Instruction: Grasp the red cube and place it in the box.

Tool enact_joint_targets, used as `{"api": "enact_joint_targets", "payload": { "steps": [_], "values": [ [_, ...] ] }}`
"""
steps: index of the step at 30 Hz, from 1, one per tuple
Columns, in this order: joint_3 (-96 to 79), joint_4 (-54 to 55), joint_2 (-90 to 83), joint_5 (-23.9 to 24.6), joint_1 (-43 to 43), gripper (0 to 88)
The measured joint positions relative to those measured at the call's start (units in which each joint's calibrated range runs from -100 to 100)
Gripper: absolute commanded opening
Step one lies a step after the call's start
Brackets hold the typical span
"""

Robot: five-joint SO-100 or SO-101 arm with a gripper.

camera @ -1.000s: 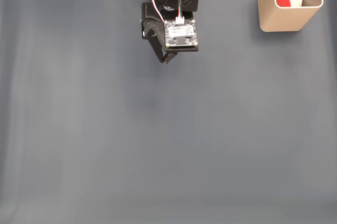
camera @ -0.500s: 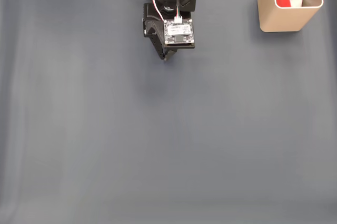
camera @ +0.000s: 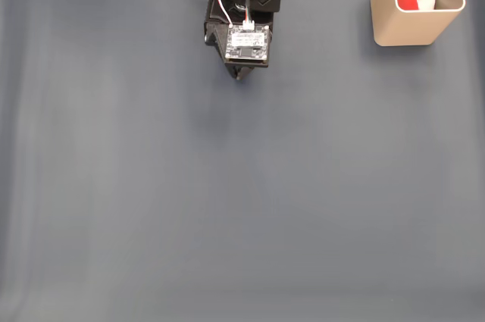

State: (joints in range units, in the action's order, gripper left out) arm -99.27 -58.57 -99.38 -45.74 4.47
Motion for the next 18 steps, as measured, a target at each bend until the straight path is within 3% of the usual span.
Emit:
{"api": "enact_joint_targets", "payload": {
  "steps": [18],
  "values": [
    [0.0, -15.8, -0.6, -2.1, -2.2, 0.7]
  ]
}}
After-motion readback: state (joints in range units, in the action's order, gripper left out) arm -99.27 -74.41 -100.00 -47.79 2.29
